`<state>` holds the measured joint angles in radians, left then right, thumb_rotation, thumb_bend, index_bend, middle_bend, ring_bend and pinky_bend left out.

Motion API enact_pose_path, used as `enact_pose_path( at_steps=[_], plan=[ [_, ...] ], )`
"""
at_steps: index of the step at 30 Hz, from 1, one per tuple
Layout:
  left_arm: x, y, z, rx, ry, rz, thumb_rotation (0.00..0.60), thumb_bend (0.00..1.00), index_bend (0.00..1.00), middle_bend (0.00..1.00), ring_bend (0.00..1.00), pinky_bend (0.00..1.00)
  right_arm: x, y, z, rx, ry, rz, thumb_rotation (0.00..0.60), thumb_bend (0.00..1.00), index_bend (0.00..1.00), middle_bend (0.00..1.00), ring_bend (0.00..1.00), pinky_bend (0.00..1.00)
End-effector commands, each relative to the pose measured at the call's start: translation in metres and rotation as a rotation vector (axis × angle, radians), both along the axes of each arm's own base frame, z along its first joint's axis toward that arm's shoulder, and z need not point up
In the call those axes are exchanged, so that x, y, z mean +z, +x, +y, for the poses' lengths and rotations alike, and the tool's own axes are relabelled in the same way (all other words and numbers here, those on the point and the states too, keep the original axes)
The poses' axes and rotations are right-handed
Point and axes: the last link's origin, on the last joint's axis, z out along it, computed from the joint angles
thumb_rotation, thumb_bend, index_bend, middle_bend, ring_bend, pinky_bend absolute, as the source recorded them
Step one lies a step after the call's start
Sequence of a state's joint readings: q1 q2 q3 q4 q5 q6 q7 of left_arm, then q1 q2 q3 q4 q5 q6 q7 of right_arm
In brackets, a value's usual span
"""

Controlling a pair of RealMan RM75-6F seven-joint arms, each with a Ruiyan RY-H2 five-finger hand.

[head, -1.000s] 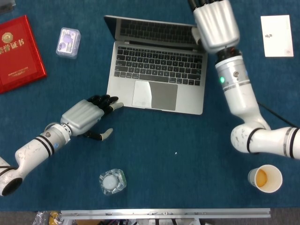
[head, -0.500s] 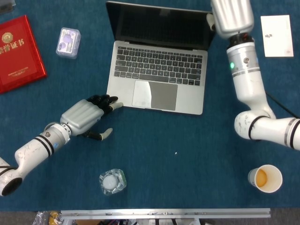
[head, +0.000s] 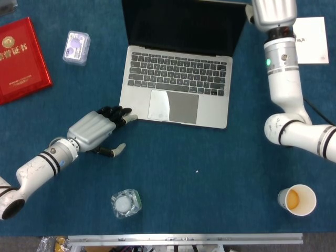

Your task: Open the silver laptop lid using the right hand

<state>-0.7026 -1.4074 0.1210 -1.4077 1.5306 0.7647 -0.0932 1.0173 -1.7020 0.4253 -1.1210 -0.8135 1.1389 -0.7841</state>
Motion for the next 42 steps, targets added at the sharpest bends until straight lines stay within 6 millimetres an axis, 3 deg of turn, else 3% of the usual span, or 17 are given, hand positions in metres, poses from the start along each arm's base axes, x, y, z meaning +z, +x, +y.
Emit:
enact_pose_path(
  at_steps=[1, 7, 14, 24, 26, 29, 31, 33, 42],
  plan=[
    [0.0, 0.0, 0.0, -0.001, 0.0, -0.001, 0.189, 0.42, 0.05, 0.02, 0.0, 0.07, -0.001, -0.003, 0.0, -0.006, 0.003, 0.002, 0.6, 0.18, 0.09, 0.13, 0.01, 0.11],
    [0.002, 0.001, 0.0, -0.006, 0.007, -0.005, 0.191, 0.42, 0.05, 0.02, 0.0, 0.07, -0.004, 0.008, 0.014, 0.052, 0.06, -0.06, 0.6, 0.18, 0.09, 0.13, 0.01, 0.11],
    [0.016, 0.003, 0.001, -0.002, 0.044, -0.03, 0.193, 0.42, 0.05, 0.02, 0.0, 0.07, 0.002, 0.021, 0.044, 0.138, 0.123, -0.119, 0.6, 0.18, 0.09, 0.13, 0.01, 0.11],
    [0.056, -0.007, 0.003, 0.037, 0.167, -0.073, 0.2, 0.42, 0.05, 0.03, 0.0, 0.07, 0.028, 0.01, 0.081, 0.194, 0.131, -0.113, 0.6, 0.18, 0.09, 0.13, 0.01, 0.11],
    [0.066, -0.012, 0.004, 0.051, 0.205, -0.08, 0.276, 0.42, 0.06, 0.03, 0.0, 0.07, 0.037, 0.005, 0.086, 0.191, 0.117, -0.113, 0.6, 0.18, 0.09, 0.13, 0.01, 0.11],
    [0.082, -0.021, 0.004, 0.076, 0.27, -0.088, 0.479, 0.42, 0.07, 0.05, 0.0, 0.07, 0.05, -0.006, 0.095, 0.179, 0.099, -0.125, 0.6, 0.18, 0.09, 0.15, 0.03, 0.11],
    [0.091, -0.026, 0.003, 0.101, 0.305, -0.096, 0.566, 0.42, 0.08, 0.07, 0.0, 0.07, 0.058, -0.014, 0.102, 0.175, 0.083, -0.127, 0.6, 0.18, 0.09, 0.17, 0.05, 0.11],
    [0.104, -0.032, 0.003, 0.123, 0.352, -0.107, 0.598, 0.42, 0.1, 0.08, 0.01, 0.07, 0.066, -0.025, 0.11, 0.161, 0.07, -0.13, 0.6, 0.19, 0.09, 0.18, 0.06, 0.11],
    [0.153, -0.056, -0.005, 0.215, 0.545, -0.121, 0.6, 0.42, 0.14, 0.13, 0.05, 0.07, 0.103, -0.075, 0.147, 0.091, -0.001, -0.16, 0.6, 0.21, 0.09, 0.24, 0.09, 0.15]
  ],
)
